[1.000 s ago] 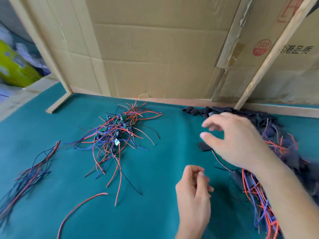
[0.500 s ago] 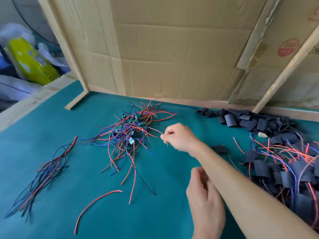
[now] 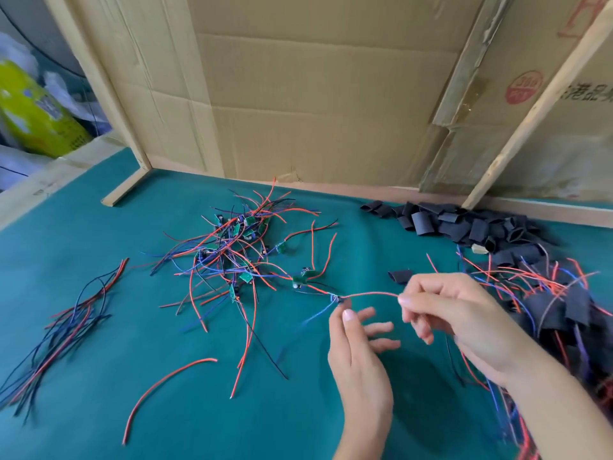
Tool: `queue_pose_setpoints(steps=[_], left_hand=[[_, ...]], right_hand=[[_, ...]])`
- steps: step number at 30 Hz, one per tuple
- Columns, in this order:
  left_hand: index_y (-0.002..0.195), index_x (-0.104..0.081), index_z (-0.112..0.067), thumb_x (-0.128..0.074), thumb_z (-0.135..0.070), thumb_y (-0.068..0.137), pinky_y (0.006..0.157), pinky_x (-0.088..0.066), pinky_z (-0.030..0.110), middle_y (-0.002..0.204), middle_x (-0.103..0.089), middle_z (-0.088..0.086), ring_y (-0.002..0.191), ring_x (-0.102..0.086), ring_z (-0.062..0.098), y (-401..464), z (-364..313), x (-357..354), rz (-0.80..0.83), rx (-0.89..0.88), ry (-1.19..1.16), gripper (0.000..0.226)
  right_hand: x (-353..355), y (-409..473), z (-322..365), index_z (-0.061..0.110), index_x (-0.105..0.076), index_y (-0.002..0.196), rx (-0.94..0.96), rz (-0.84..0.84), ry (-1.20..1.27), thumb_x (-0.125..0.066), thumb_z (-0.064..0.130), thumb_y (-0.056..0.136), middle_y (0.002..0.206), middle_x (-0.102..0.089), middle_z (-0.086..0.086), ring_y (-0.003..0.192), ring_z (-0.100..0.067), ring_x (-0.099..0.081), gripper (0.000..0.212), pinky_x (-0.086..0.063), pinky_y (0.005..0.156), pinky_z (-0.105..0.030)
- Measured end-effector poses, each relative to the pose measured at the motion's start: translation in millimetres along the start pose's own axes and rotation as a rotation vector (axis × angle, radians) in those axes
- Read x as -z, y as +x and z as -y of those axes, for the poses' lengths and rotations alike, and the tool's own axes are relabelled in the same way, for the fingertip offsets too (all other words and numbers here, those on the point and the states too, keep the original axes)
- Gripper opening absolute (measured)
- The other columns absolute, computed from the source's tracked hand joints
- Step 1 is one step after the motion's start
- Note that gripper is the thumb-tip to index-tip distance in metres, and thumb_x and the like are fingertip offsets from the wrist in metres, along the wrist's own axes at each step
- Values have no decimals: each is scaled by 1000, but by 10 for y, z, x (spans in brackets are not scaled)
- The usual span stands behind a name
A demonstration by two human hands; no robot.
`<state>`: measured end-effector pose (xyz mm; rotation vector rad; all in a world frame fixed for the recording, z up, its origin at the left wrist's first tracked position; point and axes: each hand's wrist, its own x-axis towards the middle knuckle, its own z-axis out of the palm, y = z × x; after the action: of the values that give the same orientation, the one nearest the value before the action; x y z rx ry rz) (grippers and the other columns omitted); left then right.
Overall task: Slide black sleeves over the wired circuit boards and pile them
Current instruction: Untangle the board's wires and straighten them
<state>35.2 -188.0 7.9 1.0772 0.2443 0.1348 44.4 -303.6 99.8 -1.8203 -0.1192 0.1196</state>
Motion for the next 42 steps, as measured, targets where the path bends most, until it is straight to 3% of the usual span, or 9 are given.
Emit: queue_pose_setpoints(steps=[5, 10, 14, 19, 24, 28, 31, 35, 42], left_hand=[[98, -57, -6, -39, -31, 110, 61, -56, 35, 86, -72, 13, 66, -71, 28, 36, 40, 11, -16, 18, 28, 33], [109, -62, -27, -42, -14, 109, 57, -52, 29, 85, -72, 3, 62, -66, 19, 35, 82, -3, -19, -27, 55, 24], [104, -70, -34, -53, -4, 103, 56, -48, 20, 78, -70, 0, 58, -60, 13, 8, 125, -6, 26, -59, 105, 35], [106, -74, -50, -55, 7, 96, 64, -51, 26, 93, -66, 7, 68, -62, 14, -31, 114, -9, 92, -96, 164, 62], [103, -74, -57, -60, -3, 99, 60, -49, 18, 78, -53, -2, 63, -58, 14, -21, 137, -11, 121, -130, 202, 56], [103, -75, -55, -63, -13, 100, 58, -49, 21, 75, -54, 7, 63, -56, 23, -8, 157, -15, 101, -148, 212, 44], [100, -75, -56, -64, -16, 100, 56, -51, 27, 78, -56, 17, 52, -54, 11, -2, 153, -11, 88, -162, 248, 41], [99, -72, -58, -62, -21, 101, 65, -56, 44, 78, -60, 16, 48, -55, 9, -22, 164, 23, 91, -135, 291, 38], [100, -73, -56, -62, -21, 101, 67, -56, 45, 76, -60, 14, 48, -55, 11, -44, 150, 31, 88, -156, 322, 37]], right_hand=[[26, -375, -100, 13, -65, 62, -154, 216, -190, -70, 36, 73, 63, -65, -4, 61, -13, -57, 26, -45, 63, -24], [127, -280, 23, 21, -78, 80, -304, 511, -515, -68, 34, 84, 72, -74, 6, 68, -5, -65, 17, -48, 66, -19], [251, 253, -62, 36, -75, 85, -138, 123, -847, -66, 24, 86, 80, -74, 16, 83, -7, -69, 15, -52, 77, -27], [236, 855, -449, 32, -51, 148, -210, -35, -1078, -61, 14, 97, 150, -54, 6, 139, -27, -44, 55, -43, 109, -42], [228, 916, -614, 29, -68, 129, -107, -183, -1116, -69, 22, 96, 132, -68, 2, 125, -29, -55, 34, -47, 100, -41], [256, 767, -542, 26, -77, 113, -52, -327, -926, -77, 29, 90, 107, -77, 3, 105, -22, -67, 23, -53, 92, -35], [266, 623, -332, 24, -81, 90, 82, -486, -339, -82, 17, 86, 83, -79, 7, 80, -6, -73, 8, -57, 74, -25], [273, 382, -51, 25, -81, 81, 296, -750, 203, -76, 12, 91, 79, -78, 2, 68, -13, -68, 17, -54, 59, -20], [92, 280, 55, 24, -76, 86, 425, -885, 219, -77, 17, 90, 77, -77, 6, 67, -11, -68, 9, -57, 60, -22]])
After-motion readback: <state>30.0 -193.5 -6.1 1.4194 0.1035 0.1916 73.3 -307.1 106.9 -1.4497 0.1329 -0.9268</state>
